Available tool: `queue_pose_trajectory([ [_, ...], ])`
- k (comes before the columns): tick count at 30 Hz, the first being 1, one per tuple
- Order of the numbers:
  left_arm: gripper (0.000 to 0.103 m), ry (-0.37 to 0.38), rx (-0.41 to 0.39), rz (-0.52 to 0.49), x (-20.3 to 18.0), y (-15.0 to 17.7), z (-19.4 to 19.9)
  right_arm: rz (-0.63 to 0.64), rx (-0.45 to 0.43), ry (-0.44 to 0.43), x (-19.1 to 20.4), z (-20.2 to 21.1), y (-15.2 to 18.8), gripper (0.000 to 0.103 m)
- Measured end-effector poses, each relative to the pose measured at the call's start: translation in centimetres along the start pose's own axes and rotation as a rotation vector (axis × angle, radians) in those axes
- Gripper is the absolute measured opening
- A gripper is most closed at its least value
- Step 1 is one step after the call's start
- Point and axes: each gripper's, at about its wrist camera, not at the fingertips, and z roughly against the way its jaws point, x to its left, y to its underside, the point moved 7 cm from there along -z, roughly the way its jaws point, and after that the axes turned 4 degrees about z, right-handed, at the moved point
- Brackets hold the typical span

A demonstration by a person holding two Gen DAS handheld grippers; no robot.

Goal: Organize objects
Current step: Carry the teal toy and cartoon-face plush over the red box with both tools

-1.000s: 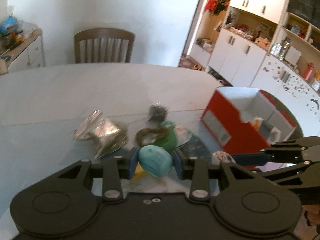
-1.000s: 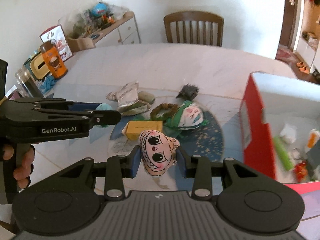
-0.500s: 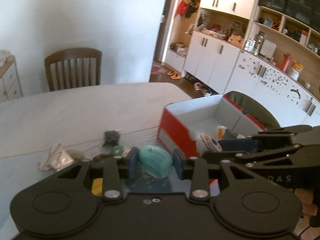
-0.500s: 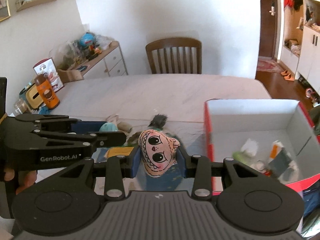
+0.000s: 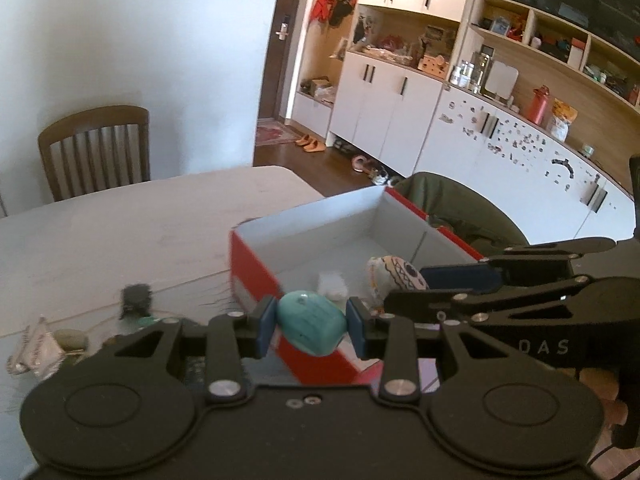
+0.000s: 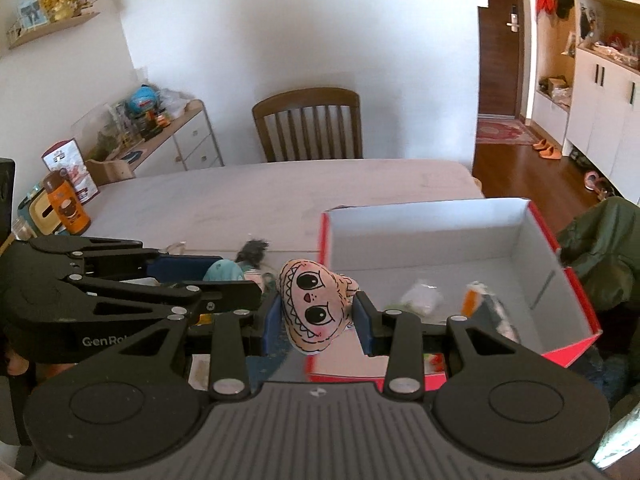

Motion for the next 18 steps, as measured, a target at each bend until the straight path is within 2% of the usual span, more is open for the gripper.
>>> queue_pose_trajectory([
  [9, 0.036, 0.013, 0.036, -0.037, -3.6, -0.2, -3.6, -0.016, 0.01, 0.04, -5.6, 0.4, 0.5, 0.038],
  [18, 0.036, -0.013, 0.098, -0.028, -5.4, -0.1, -8.4, -0.001, 0.049, 0.075, -10.8, -1.7, 0.9, 0.038],
])
